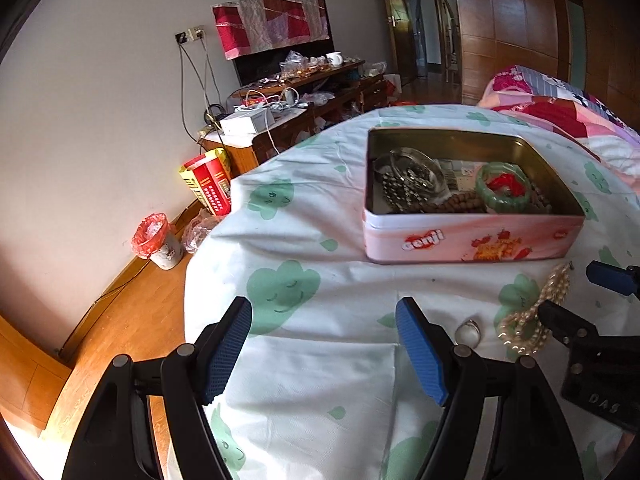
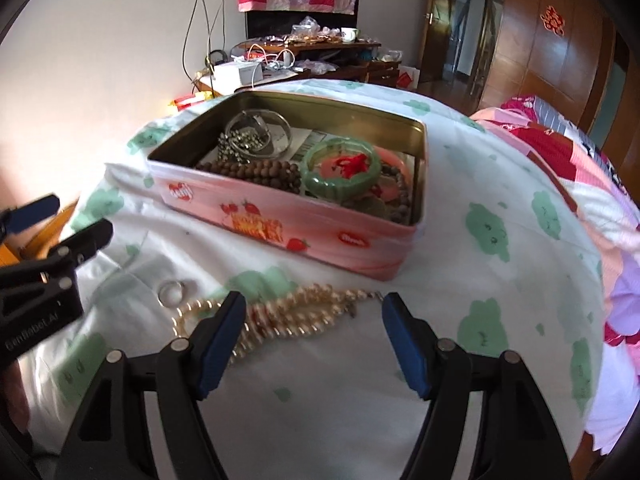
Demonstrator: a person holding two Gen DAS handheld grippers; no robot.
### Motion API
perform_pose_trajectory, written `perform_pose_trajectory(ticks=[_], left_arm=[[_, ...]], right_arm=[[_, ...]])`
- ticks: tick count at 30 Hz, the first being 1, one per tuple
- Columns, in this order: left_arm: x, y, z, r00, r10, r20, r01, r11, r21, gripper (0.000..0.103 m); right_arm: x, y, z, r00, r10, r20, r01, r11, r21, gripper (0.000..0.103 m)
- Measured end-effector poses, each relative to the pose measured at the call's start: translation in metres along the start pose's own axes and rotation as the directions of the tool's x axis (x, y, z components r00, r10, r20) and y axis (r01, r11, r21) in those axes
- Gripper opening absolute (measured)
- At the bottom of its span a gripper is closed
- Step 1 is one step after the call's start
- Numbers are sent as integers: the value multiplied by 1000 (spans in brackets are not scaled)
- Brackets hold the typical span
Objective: Organize jewelry
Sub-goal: 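Move both open tools toward the pearl necklace and silver ring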
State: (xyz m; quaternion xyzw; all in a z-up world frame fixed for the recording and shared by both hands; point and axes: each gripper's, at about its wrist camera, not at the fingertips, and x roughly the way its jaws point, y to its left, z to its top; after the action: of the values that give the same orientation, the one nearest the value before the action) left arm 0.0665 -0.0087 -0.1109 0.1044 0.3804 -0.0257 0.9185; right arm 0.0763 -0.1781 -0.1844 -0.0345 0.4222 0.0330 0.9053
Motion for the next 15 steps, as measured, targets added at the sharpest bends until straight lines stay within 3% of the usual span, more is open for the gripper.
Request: perform_pose_trajectory(ticks=[3, 7, 9, 12, 15], left_arm=[[-2, -4, -2, 1000, -12, 2, 12, 1000, 14, 75], [-1, -7, -2, 1000, -14, -1, 14, 1000, 21, 75], [-2, -7, -2, 1000, -15, 1, 15, 1000, 21, 75], [-3, -3, -1, 1000, -3, 10, 3, 1000, 7, 75], [-1, 3, 0, 1000, -6, -1, 6, 1000, -19, 75]], right_arm=[[-1, -11, -6, 999, 19, -27, -18, 1000, 12, 73], [-3, -27, -13, 996, -70, -47, 71, 997, 10, 73], [-1, -39, -17, 997, -48, -57, 50, 998, 37, 73], [-9, -48, -18, 995, -86, -42, 89, 994, 66, 73], [-23, -49, -10, 1000, 11, 15, -14, 987, 162, 75]])
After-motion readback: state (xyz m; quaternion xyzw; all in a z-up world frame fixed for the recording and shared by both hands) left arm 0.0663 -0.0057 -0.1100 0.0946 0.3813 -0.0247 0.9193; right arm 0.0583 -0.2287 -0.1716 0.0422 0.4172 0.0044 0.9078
